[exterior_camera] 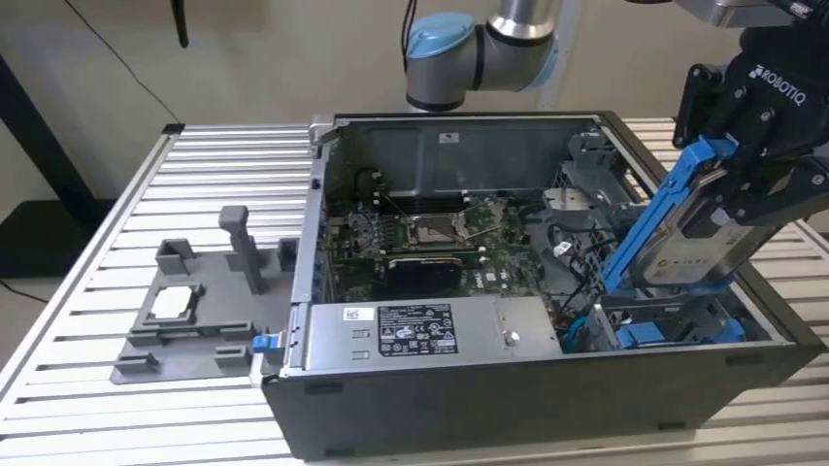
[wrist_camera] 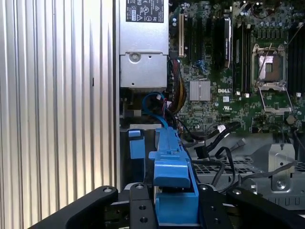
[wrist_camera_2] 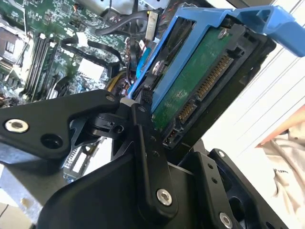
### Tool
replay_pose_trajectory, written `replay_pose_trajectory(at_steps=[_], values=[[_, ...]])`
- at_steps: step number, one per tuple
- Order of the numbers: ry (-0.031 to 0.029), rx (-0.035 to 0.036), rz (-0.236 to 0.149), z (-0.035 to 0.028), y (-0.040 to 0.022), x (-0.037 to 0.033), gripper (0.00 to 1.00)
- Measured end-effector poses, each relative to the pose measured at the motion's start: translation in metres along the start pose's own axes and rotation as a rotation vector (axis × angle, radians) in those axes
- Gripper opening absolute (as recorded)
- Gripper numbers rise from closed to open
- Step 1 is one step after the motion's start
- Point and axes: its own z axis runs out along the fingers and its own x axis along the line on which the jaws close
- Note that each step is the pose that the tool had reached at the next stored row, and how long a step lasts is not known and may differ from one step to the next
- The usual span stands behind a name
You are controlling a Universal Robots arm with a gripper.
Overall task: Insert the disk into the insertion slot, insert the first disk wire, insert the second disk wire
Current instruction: 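Insert the disk into the insertion slot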
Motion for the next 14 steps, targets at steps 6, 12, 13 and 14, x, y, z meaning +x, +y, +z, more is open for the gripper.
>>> replay_pose_trajectory(at_steps=[6,12,13,14], values=[[0.0005,0.0001,0.000,0.0015,-0.0007,0.0000,0.33],[0.0041,0.0019,0.000,0.0089,-0.0039,0.0004,0.33],[0.0054,0.0021,0.000,0.0107,-0.0044,0.0005,0.33],[0.0067,0.0022,0.000,0.0126,-0.0050,0.0006,0.33]])
